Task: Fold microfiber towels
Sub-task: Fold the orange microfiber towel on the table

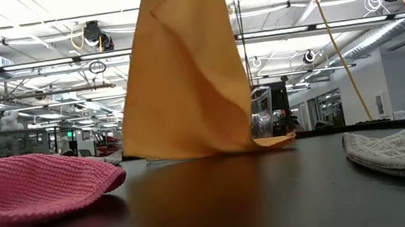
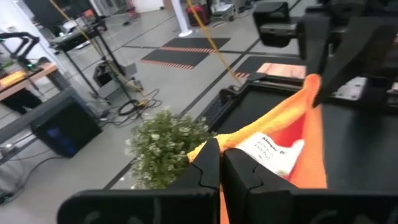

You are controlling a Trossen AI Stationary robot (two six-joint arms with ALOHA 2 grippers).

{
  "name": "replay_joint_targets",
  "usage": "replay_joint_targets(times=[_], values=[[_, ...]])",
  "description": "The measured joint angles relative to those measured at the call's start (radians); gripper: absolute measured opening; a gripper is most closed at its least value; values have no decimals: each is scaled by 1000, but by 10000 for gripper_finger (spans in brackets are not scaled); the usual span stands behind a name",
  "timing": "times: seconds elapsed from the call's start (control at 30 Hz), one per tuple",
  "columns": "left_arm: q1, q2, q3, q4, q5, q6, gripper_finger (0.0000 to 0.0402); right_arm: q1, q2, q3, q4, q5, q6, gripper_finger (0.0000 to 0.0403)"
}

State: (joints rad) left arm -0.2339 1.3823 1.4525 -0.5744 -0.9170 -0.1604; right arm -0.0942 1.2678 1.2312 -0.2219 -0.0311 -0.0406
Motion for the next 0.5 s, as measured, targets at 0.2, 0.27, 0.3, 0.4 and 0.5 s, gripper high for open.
replay_joint_targets(times=[0.2,0.27,0.3,0.4,0.5], values=[[-46,0,0,-1,-3,-10,1,13,0,0,-19,-1,37,0],[-51,0,0,-2,-5,-10,1,21,0,0,-23,-1,56,0],[-52,0,0,-2,-11,-10,1,25,0,0,-26,0,63,0],[-56,0,0,-2,-45,4,1,39,0,0,-31,1,74,0],[-58,0,0,-2,-50,6,1,49,0,0,-30,3,78,0]])
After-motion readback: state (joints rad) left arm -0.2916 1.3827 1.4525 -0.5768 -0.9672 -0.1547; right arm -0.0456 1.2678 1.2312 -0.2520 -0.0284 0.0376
